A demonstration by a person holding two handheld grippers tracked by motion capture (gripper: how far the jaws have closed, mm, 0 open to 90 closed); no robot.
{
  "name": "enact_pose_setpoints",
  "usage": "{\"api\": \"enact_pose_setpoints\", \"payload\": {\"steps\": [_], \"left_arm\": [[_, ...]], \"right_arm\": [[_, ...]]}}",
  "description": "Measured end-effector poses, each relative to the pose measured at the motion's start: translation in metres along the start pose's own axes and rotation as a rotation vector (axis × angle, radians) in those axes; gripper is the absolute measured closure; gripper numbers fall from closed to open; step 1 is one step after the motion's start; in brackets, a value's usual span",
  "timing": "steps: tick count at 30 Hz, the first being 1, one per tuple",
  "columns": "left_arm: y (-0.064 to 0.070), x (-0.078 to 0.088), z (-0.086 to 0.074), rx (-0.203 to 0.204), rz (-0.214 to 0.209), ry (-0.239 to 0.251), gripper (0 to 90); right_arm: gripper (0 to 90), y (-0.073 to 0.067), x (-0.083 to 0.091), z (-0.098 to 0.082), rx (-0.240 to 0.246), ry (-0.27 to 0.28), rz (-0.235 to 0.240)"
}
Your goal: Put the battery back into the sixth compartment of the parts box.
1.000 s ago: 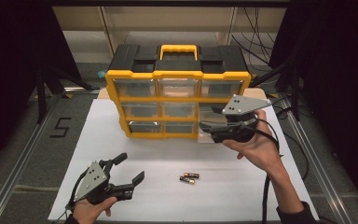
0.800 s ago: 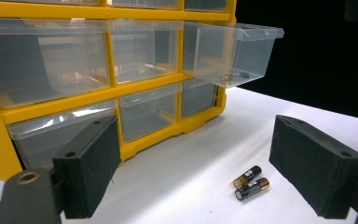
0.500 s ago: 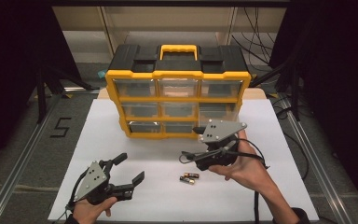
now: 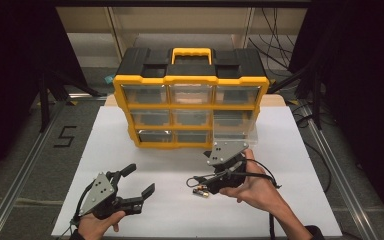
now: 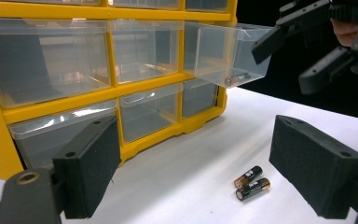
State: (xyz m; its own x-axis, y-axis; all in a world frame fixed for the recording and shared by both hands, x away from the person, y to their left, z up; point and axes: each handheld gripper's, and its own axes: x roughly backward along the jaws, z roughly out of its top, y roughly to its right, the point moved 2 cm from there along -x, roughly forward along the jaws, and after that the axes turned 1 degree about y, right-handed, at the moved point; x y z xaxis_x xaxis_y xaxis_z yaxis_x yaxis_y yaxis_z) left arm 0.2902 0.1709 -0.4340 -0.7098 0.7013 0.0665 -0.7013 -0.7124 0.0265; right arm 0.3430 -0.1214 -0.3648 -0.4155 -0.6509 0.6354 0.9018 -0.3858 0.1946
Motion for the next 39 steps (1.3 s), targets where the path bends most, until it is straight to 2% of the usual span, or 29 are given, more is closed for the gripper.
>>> {"api": "enact_pose_setpoints", "payload": {"steps": [7,9,11,12,15,17,19,21,23,25,28,29,30,33,35,38,39], "left_arm": [[0.0,0.0,0.001,-0.012,0.001,0.001,15.6],[0.0,0.001,0.001,-0.003,0.001,0.004,15.6],[-0.001,0.001,0.001,-0.01,0.002,0.003,15.6],[-0.001,-0.001,0.001,0.0,-0.009,0.018,15.6],[-0.001,0.001,0.001,-0.011,0.001,0.003,15.6],[-0.001,-0.001,0.001,-0.006,-0.01,0.019,15.6],[-0.001,0.001,0.001,-0.005,0.003,0.001,15.6],[-0.001,-0.001,0.001,-0.006,-0.008,0.018,15.6],[-0.001,0.0,0.001,-0.013,-0.002,0.007,15.6],[-0.001,-0.001,0.001,-0.006,-0.008,0.017,15.5],[-0.001,0.001,0.001,-0.007,0.002,0.001,15.6],[-0.001,0.0,0.001,0.001,-0.008,0.017,15.6],[-0.001,0.001,0.001,-0.006,0.001,0.004,15.6],[-0.001,-0.001,0.001,0.0,-0.008,0.017,15.5],[-0.001,0.001,0.001,-0.002,0.003,-0.001,15.5],[-0.001,0.0,0.001,-0.002,-0.008,0.016,15.6],[-0.001,0.001,0.001,-0.001,0.003,-0.001,15.6]], "right_arm": [[27.7,-0.005,-0.017,-0.012,-0.006,-0.051,0.023],[28.1,-0.006,-0.024,-0.017,-0.006,-0.071,0.038],[28.1,-0.008,-0.03,-0.021,-0.016,-0.098,0.055],[28.1,-0.008,-0.033,-0.024,-0.018,-0.113,0.066],[28.1,-0.01,-0.041,-0.03,-0.02,-0.143,0.082],[28.1,-0.012,-0.045,-0.033,-0.018,-0.163,0.095],[28.6,-0.014,-0.05,-0.036,-0.015,-0.182,0.101],[29.3,-0.016,-0.054,-0.039,-0.006,-0.204,0.11],[30.4,-0.018,-0.059,-0.042,0.007,-0.228,0.123],[31.8,-0.02,-0.065,-0.047,0.014,-0.258,0.139],[32.4,-0.02,-0.07,-0.051,0.015,-0.277,0.142],[32.5,-0.02,-0.072,-0.053,0.017,-0.287,0.146],[33.7,-0.021,-0.074,-0.056,0.001,-0.309,0.149],[34.7,-0.022,-0.077,-0.059,0.0,-0.324,0.158],[35.7,-0.023,-0.079,-0.06,-0.004,-0.337,0.167],[38.3,-0.024,-0.083,-0.062,-0.011,-0.357,0.172],[38.8,-0.025,-0.084,-0.063,-0.013,-0.359,0.175]]}}
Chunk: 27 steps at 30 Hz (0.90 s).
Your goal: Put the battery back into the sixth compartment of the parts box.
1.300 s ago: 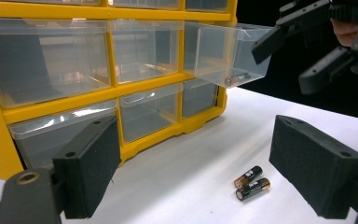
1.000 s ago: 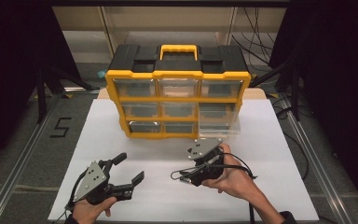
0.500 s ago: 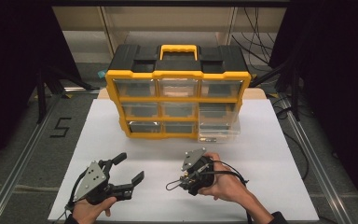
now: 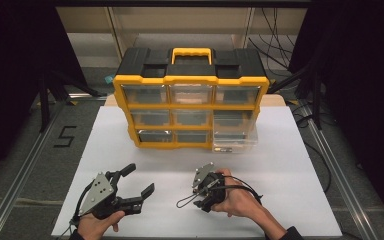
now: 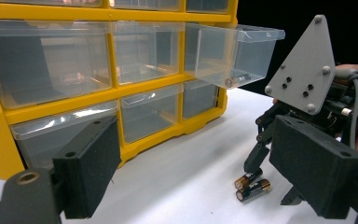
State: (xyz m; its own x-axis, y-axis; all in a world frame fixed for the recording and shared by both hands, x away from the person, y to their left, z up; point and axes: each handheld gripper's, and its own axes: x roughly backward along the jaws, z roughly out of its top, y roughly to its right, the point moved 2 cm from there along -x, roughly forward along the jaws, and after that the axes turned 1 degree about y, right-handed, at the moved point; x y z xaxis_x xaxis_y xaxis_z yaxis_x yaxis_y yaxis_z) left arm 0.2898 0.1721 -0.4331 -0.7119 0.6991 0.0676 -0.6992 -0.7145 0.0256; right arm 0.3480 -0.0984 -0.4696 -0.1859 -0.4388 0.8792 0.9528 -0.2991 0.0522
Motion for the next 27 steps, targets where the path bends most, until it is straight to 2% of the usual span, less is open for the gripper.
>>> {"api": "enact_pose_setpoints", "payload": {"steps": [1,5,6,8,12,13,14,17,18,19,21,23,25,27], "left_arm": [[-0.001,0.0,0.0,-0.01,-0.002,0.004,15.6],[0.0,-0.002,0.0,-0.002,-0.009,0.017,15.6],[0.0,0.0,0.0,-0.001,0.001,0.0,15.6],[0.0,-0.002,0.0,-0.003,-0.01,0.018,15.6],[0.0,-0.001,0.0,-0.005,-0.005,0.01,15.6],[0.0,0.0,0.0,-0.004,-0.001,0.002,15.6],[0.0,-0.002,0.0,-0.001,-0.01,0.017,15.6],[0.0,-0.002,0.0,-0.005,-0.011,0.018,15.6],[0.0,0.0,0.0,-0.006,-0.001,0.0,15.6],[0.0,-0.002,0.0,0.002,-0.012,0.018,15.6],[0.0,-0.002,0.0,-0.005,-0.011,0.018,15.6],[0.0,0.0,0.0,-0.004,-0.001,0.001,15.6],[0.0,-0.002,0.0,-0.005,-0.011,0.019,15.6],[-0.001,-0.001,0.0,-0.011,-0.007,0.011,15.6]], "right_arm": [[39.5,0.0,-0.001,0.0,-0.006,-0.005,0.001],[44.9,0.002,-0.003,-0.001,-0.011,-0.02,0.001],[46.5,0.002,-0.003,-0.002,-0.013,-0.021,0.001],[48.9,0.003,-0.004,-0.002,-0.011,-0.031,0.002],[54.6,0.002,-0.007,-0.002,-0.001,-0.056,0.011],[56.2,0.002,-0.007,-0.002,-0.004,-0.064,-0.004],[58.5,0.002,-0.008,-0.002,0.0,-0.059,-0.007],[65.8,0.0,-0.009,-0.001,0.019,-0.072,0.004],[65.8,0.0,-0.009,-0.001,0.019,-0.072,0.004],[67.0,-0.001,-0.01,-0.001,0.025,-0.074,0.011],[71.3,-0.004,-0.013,-0.001,0.03,-0.096,0.016],[72.7,-0.003,-0.013,-0.001,0.043,-0.096,0.018],[76.2,-0.004,-0.013,0.0,0.043,-0.1,0.021],[76.6,-0.005,-0.013,0.001,0.056,-0.098,0.016]]}}
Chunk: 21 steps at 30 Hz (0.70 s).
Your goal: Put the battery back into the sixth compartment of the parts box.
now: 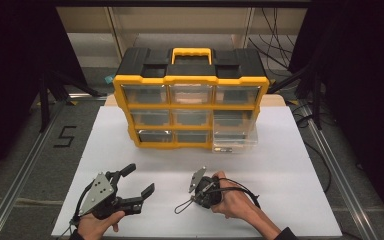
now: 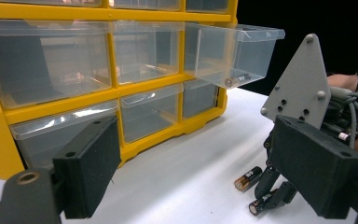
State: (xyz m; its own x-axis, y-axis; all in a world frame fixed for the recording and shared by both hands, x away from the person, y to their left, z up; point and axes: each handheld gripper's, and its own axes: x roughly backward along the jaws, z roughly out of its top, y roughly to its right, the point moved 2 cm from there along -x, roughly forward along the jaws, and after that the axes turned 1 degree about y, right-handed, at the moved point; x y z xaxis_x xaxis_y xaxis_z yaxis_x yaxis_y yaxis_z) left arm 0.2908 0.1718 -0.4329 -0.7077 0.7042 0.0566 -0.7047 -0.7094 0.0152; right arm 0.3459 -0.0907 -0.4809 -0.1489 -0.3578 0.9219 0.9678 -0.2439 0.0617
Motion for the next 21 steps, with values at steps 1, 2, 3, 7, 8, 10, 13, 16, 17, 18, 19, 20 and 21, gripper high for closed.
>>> {"api": "enact_pose_setpoints", "payload": {"steps": [1,2,3,7,8,10,13,16,17,18,19,20,21], "left_arm": [[0.0,0.001,0.0,0.006,0.004,-0.008,15.6],[0.0,0.001,0.0,0.005,0.005,-0.007,15.6],[0.0,0.001,0.0,0.009,0.005,-0.006,15.6],[0.0,0.001,0.0,0.005,0.004,-0.007,15.5],[0.0,0.001,0.0,0.008,0.005,-0.007,15.6],[0.0,0.001,0.0,0.005,0.004,-0.007,15.6],[0.0,0.001,0.0,0.007,0.005,-0.006,15.6],[0.0,0.001,0.0,0.004,0.004,-0.007,15.6],[0.0,0.001,0.0,0.006,0.005,-0.006,15.6],[0.0,0.001,0.0,0.013,0.006,-0.006,15.6],[0.0,0.001,0.0,0.01,0.006,-0.006,15.6],[0.0,0.001,0.0,0.007,0.005,-0.007,15.6],[0.0,0.001,0.0,0.003,0.005,-0.008,15.6]], "right_arm": [[76.6,-0.001,0.0,0.0,-0.015,-0.003,0.004],[76.6,-0.001,0.003,0.001,-0.001,0.009,-0.001],[76.6,-0.001,0.003,0.001,-0.001,0.009,-0.001],[76.7,0.0,0.016,0.006,0.003,0.044,-0.023],[76.7,0.0,0.022,0.007,0.003,0.085,-0.032],[76.7,0.001,0.025,0.008,0.005,0.101,-0.04],[76.7,0.002,0.035,0.01,0.01,0.138,-0.054],[76.7,0.004,0.045,0.013,0.022,0.174,-0.082],[76.7,0.004,0.049,0.013,0.015,0.188,-0.081],[76.7,0.004,0.054,0.014,0.014,0.202,-0.088],[76.7,0.003,0.059,0.015,0.014,0.22,-0.098],[76.7,0.002,0.068,0.017,0.024,0.243,-0.111],[76.7,0.002,0.068,0.017,0.024,0.243,-0.111]]}}
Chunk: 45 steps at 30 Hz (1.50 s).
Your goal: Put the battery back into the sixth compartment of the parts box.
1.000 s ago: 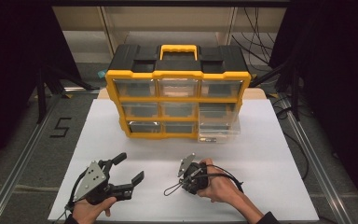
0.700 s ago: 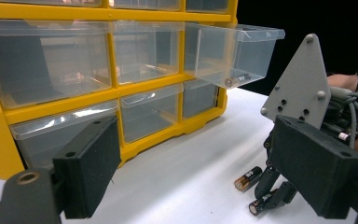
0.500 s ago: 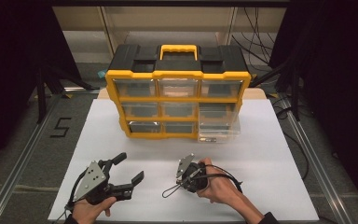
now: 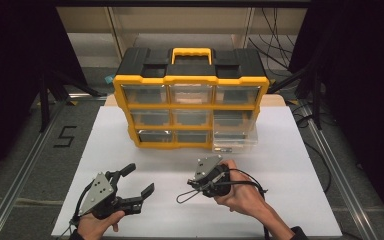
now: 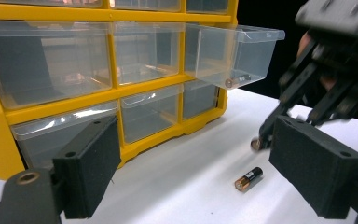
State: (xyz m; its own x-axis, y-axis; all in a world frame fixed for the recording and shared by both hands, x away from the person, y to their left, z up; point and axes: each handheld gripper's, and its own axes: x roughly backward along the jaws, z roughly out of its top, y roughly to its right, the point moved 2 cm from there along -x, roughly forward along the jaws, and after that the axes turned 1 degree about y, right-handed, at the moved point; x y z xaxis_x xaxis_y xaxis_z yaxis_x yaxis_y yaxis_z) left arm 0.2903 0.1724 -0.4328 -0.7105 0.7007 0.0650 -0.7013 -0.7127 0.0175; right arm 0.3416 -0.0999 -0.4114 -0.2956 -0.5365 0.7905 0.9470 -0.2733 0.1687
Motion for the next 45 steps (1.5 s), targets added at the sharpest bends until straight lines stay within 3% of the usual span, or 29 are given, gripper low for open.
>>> {"api": "enact_pose_setpoints", "payload": {"steps": [8,24,35,45], "left_arm": [[0.0,0.0,0.0,0.006,0.002,0.001,15.6],[-0.001,-0.001,0.0,-0.002,-0.005,0.013,15.6],[0.0,-0.001,-0.001,0.011,0.004,-0.001,15.6],[-0.001,0.0,-0.001,0.003,0.004,0.0,15.6]], "right_arm": [[76.7,0.0,0.036,0.018,0.014,0.117,-0.066],[76.7,0.011,0.072,0.031,0.012,0.243,-0.123],[76.7,0.031,0.093,0.037,-0.027,0.338,-0.192],[76.7,0.043,0.107,0.034,-0.067,0.379,-0.237]]}}
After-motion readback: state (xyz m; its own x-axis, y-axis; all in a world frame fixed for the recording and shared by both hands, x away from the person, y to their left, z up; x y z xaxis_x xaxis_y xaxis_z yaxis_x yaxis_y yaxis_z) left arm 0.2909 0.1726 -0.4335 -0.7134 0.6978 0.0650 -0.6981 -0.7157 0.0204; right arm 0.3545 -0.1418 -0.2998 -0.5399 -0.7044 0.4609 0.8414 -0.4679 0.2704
